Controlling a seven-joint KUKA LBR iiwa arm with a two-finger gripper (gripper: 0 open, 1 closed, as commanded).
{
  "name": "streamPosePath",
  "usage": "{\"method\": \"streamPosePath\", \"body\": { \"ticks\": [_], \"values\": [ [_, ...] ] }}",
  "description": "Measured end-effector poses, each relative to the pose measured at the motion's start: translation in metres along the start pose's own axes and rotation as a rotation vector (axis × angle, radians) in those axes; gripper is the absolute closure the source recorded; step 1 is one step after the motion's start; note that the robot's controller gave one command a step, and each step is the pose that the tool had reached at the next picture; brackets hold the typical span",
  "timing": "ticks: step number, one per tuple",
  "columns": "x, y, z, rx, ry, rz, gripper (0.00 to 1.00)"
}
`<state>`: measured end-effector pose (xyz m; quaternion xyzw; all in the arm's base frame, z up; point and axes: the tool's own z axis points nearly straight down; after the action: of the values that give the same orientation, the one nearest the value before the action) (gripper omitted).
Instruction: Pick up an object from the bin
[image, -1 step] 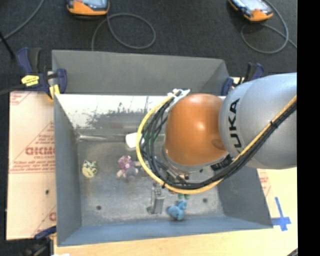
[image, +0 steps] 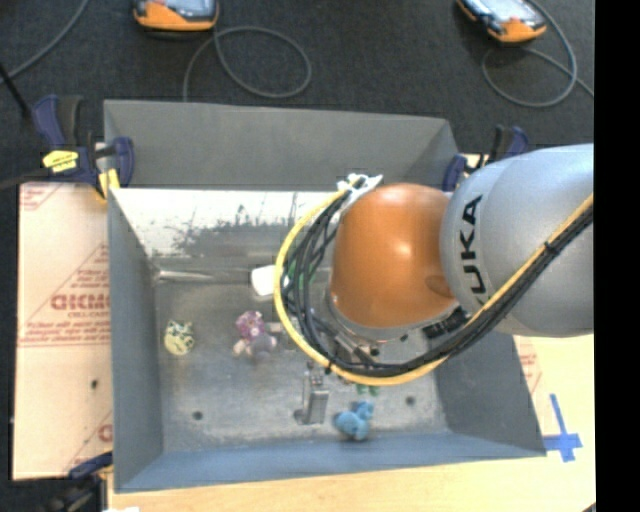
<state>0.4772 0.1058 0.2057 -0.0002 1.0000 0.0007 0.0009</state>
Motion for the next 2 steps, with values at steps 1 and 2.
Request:
{"method": "streamPosePath", "body": {
  "ticks": [1,2],
  "values": [
    [-0.037,-0.003,0.048,0.0,-0.003,-0.092,0.0],
    [-0.082,-0.006,0.06,0.001,0.001,-0.285,0.0]
  ]
}}
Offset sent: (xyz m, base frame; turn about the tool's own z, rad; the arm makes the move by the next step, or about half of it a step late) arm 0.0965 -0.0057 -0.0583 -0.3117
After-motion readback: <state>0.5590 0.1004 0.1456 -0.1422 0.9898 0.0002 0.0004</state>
